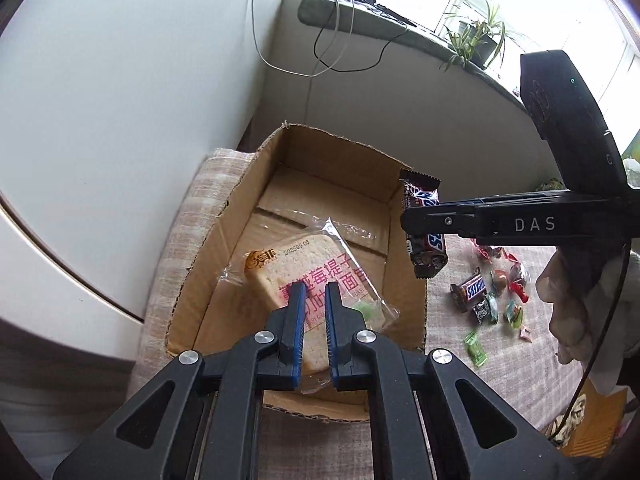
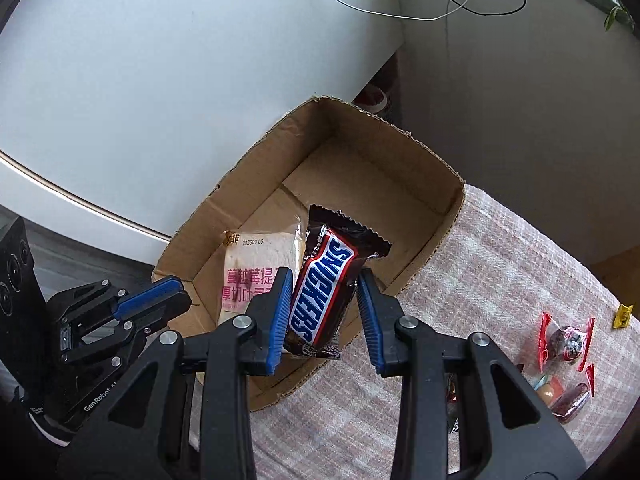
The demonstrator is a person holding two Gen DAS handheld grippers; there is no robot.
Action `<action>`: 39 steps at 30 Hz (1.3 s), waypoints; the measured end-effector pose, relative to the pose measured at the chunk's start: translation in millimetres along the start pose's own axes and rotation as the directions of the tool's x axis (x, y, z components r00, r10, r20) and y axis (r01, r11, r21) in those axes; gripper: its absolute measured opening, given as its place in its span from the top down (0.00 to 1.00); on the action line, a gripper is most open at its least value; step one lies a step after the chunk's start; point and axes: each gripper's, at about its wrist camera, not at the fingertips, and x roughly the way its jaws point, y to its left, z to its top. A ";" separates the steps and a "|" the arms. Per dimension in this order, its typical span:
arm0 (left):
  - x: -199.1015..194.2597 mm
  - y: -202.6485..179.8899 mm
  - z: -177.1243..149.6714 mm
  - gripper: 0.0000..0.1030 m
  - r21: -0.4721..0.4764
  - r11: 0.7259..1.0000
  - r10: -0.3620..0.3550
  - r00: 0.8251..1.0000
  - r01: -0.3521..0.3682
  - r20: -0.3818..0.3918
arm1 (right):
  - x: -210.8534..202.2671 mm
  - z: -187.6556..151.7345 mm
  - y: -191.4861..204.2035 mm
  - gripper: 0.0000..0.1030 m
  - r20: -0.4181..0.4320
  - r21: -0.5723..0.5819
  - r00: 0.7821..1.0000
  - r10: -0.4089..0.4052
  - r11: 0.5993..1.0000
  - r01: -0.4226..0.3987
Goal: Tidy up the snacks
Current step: 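Carry the Snickers bar with the right gripper into the box and release, then grasp the green candy with the left gripper while the right gripper grasps the pink candy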
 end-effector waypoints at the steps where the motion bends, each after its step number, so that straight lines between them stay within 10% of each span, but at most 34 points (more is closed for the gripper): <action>1: 0.2 1.3 0.5 0.92 0.000 1.000 0.000 1.000 0.000 -0.002 | 2.0 1.0 1.5 0.66 -0.002 -0.004 1.000 -0.002 1.000 0.002; 5: 1.5 4.8 0.5 0.92 -0.020 1.000 0.003 1.000 -0.003 -0.006 | 4.8 2.6 5.0 0.58 -0.010 -0.017 1.000 -0.008 1.000 0.008; 8: 1.4 5.9 0.4 0.87 -0.026 1.000 0.016 1.000 -0.016 -0.008 | -0.7 1.7 7.5 0.31 0.020 -0.032 1.000 -0.018 0.999 0.018; 20: -4.8 -3.9 -0.4 0.81 -0.014 1.000 0.026 1.000 -0.026 -0.012 | -30.4 -13.8 -9.6 0.31 0.044 -0.019 0.999 -0.023 1.000 0.023; 24: -7.7 -14.4 -1.3 0.63 0.012 1.000 0.026 1.000 -0.026 -0.014 | -49.7 -27.0 -25.0 0.30 0.062 -0.005 0.997 -0.051 0.999 0.051; 39: 3.6 -81.4 -20.1 0.63 0.086 0.993 -0.075 0.994 0.082 -0.079 | -128.7 -116.6 -124.8 0.22 0.117 0.128 0.979 -0.168 0.980 0.153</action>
